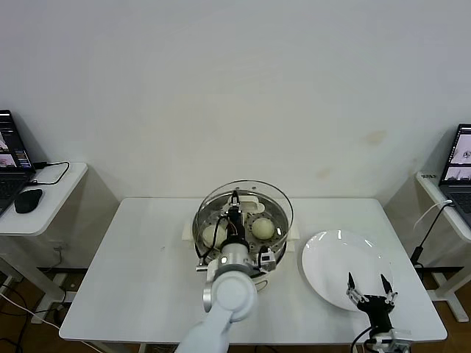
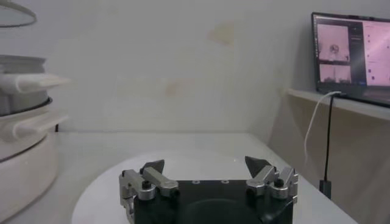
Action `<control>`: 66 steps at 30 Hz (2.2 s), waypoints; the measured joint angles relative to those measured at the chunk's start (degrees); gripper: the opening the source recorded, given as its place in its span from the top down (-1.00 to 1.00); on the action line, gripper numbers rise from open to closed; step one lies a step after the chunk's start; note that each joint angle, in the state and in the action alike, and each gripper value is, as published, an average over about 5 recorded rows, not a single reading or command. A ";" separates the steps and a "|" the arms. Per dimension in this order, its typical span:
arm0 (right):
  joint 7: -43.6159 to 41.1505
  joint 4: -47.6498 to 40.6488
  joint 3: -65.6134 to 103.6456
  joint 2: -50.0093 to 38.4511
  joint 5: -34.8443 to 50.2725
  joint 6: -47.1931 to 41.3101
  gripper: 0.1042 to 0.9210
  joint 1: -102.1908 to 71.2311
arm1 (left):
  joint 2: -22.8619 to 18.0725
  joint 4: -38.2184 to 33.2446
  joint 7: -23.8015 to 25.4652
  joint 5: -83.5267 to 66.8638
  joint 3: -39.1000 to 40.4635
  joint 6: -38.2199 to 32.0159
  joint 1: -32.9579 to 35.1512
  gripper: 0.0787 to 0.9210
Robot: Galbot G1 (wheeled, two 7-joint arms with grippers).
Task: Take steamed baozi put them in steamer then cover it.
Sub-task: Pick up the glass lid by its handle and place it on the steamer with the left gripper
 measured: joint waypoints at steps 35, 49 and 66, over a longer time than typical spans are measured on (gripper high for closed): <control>-0.01 -1.45 0.42 0.10 -0.43 0.58 -0.76 0.48 | -0.52 2.55 -0.07 4.06 -0.64 -0.15 2.16 0.87; -0.02 -1.36 0.57 0.14 -0.43 0.79 -0.76 0.39 | -0.47 3.16 -0.48 3.84 -0.94 -0.75 2.36 0.87; -0.15 -1.38 1.14 -0.02 -0.63 1.11 -0.76 0.47 | -0.14 1.07 -0.88 1.54 -0.64 -1.21 3.43 0.14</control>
